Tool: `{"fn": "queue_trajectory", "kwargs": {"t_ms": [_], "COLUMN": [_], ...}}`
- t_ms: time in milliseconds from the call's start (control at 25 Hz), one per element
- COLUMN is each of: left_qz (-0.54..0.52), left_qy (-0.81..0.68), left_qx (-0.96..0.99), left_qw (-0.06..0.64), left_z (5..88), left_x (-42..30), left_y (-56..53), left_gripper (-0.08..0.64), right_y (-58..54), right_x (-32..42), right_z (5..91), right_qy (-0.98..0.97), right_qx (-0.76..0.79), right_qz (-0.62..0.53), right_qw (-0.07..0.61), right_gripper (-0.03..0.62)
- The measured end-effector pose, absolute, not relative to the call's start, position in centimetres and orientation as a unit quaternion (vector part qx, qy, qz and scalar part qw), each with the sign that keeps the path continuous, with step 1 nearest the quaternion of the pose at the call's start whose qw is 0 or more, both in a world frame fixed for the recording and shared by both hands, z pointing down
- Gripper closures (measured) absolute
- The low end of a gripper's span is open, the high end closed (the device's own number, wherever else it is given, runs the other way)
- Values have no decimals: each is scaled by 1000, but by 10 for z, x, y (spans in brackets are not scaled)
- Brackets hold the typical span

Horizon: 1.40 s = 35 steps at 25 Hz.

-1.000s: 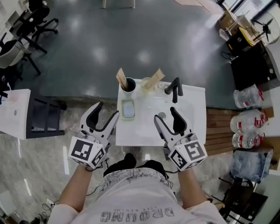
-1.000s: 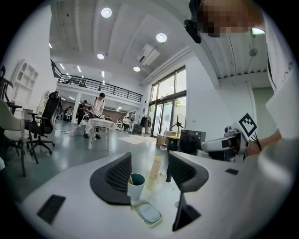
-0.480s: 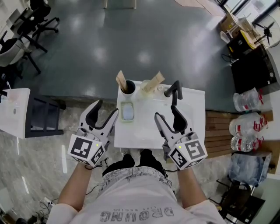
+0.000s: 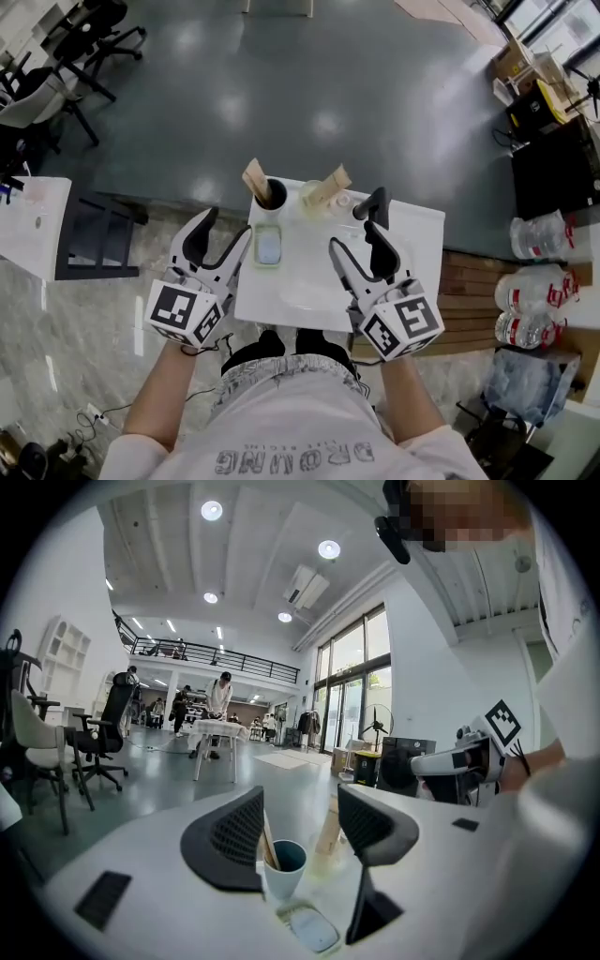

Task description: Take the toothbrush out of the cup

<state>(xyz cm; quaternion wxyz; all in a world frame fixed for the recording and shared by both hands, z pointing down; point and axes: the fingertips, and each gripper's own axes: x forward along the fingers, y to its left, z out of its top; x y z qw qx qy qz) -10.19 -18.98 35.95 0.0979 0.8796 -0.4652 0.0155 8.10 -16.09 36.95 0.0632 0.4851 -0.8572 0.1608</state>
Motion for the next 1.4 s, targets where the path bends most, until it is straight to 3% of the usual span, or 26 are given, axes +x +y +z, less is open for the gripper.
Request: {"fn": "queue_trajectory", "kwargs": {"t_ms": [1400], "left_qz": [36], "left_qy": [-495], "left_qx": [854], "left_qw": [157], "left_z": [455], "left_x": [-94], "left_y": [-295], "left_gripper": [304], "right_y": [-221], "right_x": [97], "right_z": [424], "right_qy": [-871], "right_qx": [431], "right_qz": [198], "right_qw": [129], "right_gripper": [305]}}
